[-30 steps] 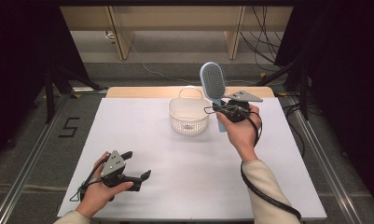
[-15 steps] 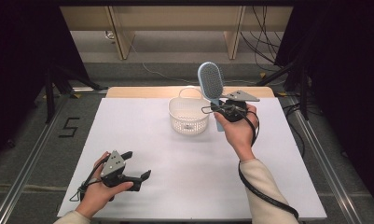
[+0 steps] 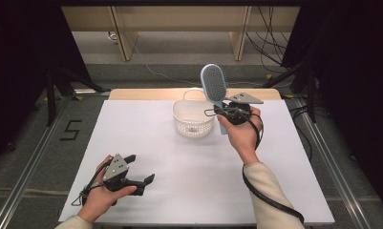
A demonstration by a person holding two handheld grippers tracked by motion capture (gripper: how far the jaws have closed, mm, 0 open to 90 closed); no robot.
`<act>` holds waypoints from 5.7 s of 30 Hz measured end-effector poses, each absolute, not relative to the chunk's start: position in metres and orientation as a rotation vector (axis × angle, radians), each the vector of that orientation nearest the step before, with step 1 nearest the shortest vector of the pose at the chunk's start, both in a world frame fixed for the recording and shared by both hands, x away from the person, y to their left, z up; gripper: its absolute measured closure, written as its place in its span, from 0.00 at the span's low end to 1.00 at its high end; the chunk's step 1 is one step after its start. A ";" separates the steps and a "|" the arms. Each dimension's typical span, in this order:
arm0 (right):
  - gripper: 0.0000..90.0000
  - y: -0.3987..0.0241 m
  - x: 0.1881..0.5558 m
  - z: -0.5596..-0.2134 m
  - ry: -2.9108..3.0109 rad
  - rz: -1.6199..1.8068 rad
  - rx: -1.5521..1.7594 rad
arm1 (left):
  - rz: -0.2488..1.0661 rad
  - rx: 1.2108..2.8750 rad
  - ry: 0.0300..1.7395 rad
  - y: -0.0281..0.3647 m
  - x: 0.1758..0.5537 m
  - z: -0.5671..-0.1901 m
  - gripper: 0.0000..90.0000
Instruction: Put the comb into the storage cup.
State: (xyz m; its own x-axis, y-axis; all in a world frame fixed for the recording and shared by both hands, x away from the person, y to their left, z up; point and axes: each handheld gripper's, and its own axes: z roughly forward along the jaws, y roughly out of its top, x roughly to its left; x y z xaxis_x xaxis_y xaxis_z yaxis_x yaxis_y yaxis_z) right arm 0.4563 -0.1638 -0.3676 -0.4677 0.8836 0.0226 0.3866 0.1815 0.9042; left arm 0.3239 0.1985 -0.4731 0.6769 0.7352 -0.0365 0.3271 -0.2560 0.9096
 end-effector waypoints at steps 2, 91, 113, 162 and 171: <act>0.78 -0.163 0.457 -0.368 1.941 1.254 1.189 | 0.492 1.852 0.837 0.199 0.324 -0.473 0.03; 0.78 -0.151 0.471 -0.360 1.940 1.248 1.169 | 0.492 1.854 0.830 0.198 0.324 -0.473 0.03; 0.78 -0.147 0.476 -0.356 1.939 1.250 1.168 | 0.491 1.852 0.830 0.197 0.324 -0.473 0.03; 0.78 -0.132 0.488 -0.353 1.948 1.248 1.152 | 0.490 1.849 0.831 0.197 0.323 -0.472 0.03; 0.78 -0.128 0.490 -0.353 1.945 1.253 1.147 | 0.489 1.848 0.831 0.197 0.323 -0.472 0.03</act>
State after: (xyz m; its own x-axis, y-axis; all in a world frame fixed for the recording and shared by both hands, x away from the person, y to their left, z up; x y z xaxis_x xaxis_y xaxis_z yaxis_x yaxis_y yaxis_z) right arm 0.4903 -0.1282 -0.3525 -0.4830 0.8756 -0.0015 0.3609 0.2006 0.9108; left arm 0.3235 0.1972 -0.4723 0.6810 0.7313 -0.0368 0.3226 -0.2544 0.9117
